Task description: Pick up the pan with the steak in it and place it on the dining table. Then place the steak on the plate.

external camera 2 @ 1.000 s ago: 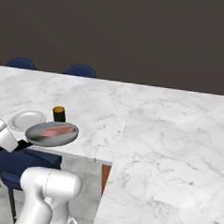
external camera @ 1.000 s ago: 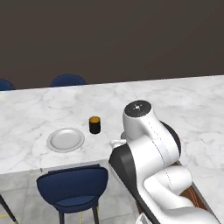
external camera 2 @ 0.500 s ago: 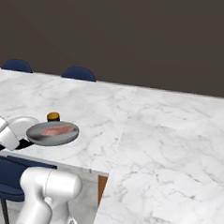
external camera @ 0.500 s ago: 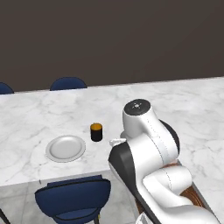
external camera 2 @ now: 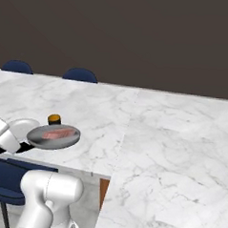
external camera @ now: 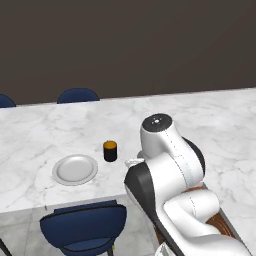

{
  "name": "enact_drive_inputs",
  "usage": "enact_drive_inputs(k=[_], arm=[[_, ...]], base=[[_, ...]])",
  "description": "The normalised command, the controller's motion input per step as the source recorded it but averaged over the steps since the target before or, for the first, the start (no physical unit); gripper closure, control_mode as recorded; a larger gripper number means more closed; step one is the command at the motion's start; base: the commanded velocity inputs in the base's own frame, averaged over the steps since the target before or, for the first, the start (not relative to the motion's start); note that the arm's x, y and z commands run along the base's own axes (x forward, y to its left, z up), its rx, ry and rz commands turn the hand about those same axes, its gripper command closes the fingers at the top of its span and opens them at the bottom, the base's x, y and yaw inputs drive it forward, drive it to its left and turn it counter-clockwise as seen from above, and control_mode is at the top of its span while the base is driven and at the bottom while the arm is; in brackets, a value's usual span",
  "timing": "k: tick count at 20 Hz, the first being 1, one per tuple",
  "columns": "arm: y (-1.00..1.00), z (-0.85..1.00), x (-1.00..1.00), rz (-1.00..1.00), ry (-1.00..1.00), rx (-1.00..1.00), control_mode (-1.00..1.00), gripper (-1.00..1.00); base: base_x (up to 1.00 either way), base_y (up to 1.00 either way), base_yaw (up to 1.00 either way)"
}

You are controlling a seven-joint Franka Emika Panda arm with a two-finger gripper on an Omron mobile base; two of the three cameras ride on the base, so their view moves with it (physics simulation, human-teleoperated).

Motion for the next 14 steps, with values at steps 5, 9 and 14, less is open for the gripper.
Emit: enact_drive_inputs(k=[5,9,14], arm=[[-0.23,-0.17,0.02,0.06,-0.05,0.03,-1.0,1.0],[-0.4,-0.18,0.05,0.13,-0.05,0.01,-1.0,1.0],[-0.44,-0.19,0.08,0.17,-0.05,0.02,-1.0,1.0]], base=[[0.0,0.0,0.0],[0.0,0.0,0.0],[0.0,0.0,0.0]])
